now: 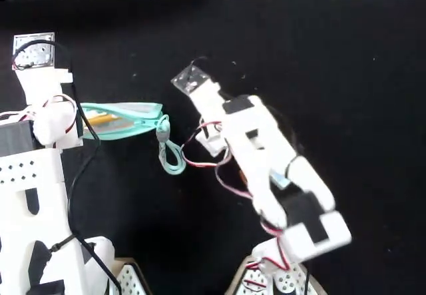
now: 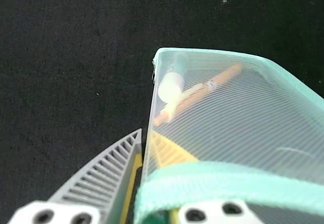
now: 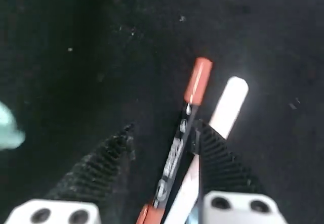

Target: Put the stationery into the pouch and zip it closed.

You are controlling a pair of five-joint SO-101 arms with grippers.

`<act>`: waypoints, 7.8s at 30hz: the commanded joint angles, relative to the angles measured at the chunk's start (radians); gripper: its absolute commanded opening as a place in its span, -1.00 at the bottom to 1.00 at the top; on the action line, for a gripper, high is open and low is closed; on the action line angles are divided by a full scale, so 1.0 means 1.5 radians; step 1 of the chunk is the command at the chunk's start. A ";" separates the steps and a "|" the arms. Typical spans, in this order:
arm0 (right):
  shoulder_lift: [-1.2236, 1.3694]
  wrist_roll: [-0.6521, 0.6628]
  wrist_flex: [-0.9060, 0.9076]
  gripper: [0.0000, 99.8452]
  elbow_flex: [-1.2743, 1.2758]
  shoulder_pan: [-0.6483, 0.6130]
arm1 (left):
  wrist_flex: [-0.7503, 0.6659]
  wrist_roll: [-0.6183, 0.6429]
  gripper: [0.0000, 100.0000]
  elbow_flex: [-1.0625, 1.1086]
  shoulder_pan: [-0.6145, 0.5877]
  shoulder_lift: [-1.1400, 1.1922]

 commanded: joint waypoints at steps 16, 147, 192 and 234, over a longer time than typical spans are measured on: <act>0.056 0.029 -0.031 -0.98 -0.049 -0.008 | -0.008 0.000 -0.94 0.020 -0.006 0.013; -0.808 -0.241 -0.701 -0.98 0.261 -0.347 | -0.013 0.002 -0.94 0.034 -0.004 0.013; -0.636 -0.074 -0.327 -0.90 0.229 -0.360 | -0.012 0.001 -0.94 0.034 -0.006 0.013; 0.150 0.090 0.142 -0.60 -0.256 0.080 | -0.011 -0.002 -0.94 0.034 -0.006 0.013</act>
